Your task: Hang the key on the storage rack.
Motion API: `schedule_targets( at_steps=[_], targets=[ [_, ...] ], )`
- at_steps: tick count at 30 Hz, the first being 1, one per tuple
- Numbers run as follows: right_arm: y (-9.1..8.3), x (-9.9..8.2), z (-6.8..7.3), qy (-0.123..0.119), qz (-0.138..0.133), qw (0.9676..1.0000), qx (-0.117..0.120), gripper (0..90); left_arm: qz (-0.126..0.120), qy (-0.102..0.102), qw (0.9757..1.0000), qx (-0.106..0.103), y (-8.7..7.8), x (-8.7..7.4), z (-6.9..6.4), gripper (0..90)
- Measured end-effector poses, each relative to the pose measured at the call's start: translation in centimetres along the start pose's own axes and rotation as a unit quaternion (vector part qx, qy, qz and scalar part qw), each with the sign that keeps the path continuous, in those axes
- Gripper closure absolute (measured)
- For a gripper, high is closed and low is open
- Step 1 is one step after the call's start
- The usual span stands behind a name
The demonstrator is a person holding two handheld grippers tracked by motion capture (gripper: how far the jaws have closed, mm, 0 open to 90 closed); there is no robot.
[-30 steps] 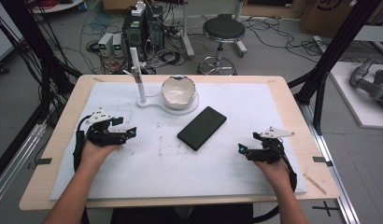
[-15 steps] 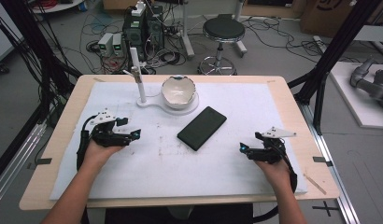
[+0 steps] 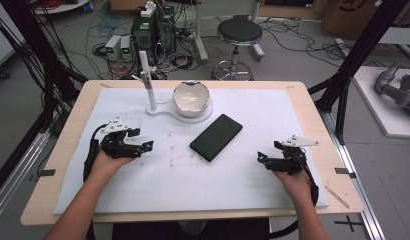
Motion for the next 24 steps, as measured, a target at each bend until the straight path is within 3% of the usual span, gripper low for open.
schedule_targets(
  at_steps=[24],
  targets=[
    [0.44,0.30,0.48,-0.008,0.004,0.9999,0.005,18.0,0.000,-0.007,1.0000,-0.004,-0.40,-0.16,-0.03,20.2]
  ],
)
Point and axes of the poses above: each handheld gripper's, and its own axes: y roughly forward along the jaws, x roughly out of its top, z roughly to its left, the point moved 10 cm from there along y, roughly forward along the jaws, and after that the axes turned 8 degrees about -x, right-handed, at the moved point
